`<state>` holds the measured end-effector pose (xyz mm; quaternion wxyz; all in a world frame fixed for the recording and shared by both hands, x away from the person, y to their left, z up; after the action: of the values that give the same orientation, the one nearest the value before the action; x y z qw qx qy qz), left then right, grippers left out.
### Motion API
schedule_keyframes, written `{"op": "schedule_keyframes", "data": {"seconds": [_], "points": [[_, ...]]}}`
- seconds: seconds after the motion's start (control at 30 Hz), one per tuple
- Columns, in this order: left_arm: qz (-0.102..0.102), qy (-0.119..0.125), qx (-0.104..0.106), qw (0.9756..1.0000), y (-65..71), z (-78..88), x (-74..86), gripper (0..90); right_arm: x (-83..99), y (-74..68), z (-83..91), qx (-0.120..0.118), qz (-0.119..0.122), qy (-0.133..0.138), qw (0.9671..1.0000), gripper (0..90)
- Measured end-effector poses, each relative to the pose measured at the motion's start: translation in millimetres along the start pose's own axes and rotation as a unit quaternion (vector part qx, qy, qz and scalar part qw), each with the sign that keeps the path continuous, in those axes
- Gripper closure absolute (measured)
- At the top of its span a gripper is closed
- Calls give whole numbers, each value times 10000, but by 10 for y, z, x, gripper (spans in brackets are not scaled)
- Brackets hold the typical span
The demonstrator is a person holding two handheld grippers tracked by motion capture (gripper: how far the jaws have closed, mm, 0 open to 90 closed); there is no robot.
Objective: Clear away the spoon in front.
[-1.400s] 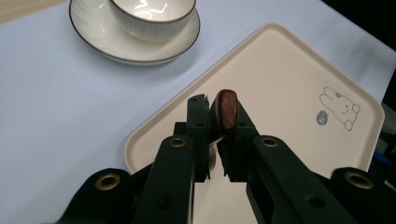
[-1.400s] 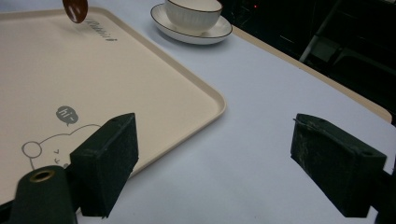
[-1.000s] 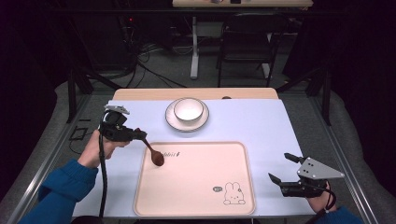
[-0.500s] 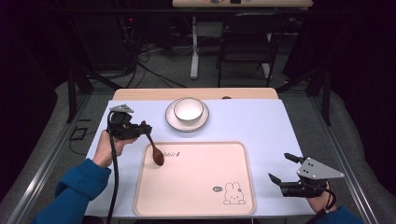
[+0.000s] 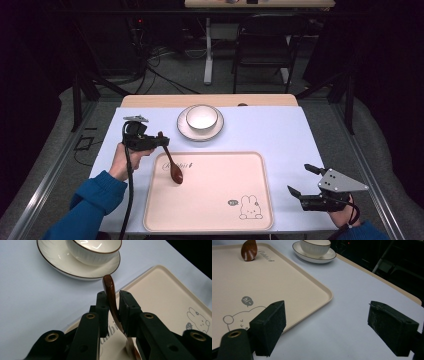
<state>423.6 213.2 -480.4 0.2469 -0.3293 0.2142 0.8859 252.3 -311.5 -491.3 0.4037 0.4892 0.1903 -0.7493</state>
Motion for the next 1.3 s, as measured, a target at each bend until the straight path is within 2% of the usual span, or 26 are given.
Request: {"op": "schedule_keyframes", "data": {"seconds": [0.17, 0.27, 0.43, 0.47, 0.77, 0.9, 0.93, 0.97, 1.07, 1.23, 1.3], "points": [[73, -157, 2, 9999, -17, -105, 5, 761, 7, 16, 0, 37, -28, -11, 10000, 142], [191, -290, 76, 9994, -55, -207, 9, 757, 5, 12, -2, 30, -20, -19, 10000, 142], [219, -445, 134, 9987, -52, -307, 34, 746, 4, 9, -1, 14, -12, -15, 10000, 142], [244, -462, 196, 9984, -50, -336, 49, 747, 5, 12, 1, 23, -13, -7, 10000, 142], [299, -518, 215, 9980, -32, -416, 118, 746, 4, 12, 3, 30, -19, -2, 10000, 142], [448, -466, 121, 9978, -32, -441, 168, 748, 4, 11, 3, 32, -17, -2, 10000, 142], [590, -440, 163, 9972, -49, -457, 202, 749, 4, 11, 2, 29, -16, -3, 10000, 142], [590, -440, 163, 9972, -49, -457, 202, 749, 4, 11, 2, 29, -16, -3, 10000, 142], [772, -393, 76, 9962, -73, -481, 256, 747, 3, 9, 5, 29, -16, -5, 10000, 142], [747, -484, 90, 9960, -78, -491, 291, 742, 5, 12, 4, 30, -21, -1, 10000, 142], [705, -497, 13, 9963, -49, -493, 314, 739, 5, 12, 4, 27, -25, 2, 10000, 142]]}}
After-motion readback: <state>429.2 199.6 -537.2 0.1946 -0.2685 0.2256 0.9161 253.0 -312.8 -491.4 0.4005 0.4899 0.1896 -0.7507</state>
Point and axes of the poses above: each handheld gripper's, and its own axes: z roughly backward along the jaws, x roughly out of its underside, y roughly to its right, the point moved 1 cm from there along -z, roughly forward along the jaws, and after that the axes turned 11 degrees about -x, right-handed, at the moved point
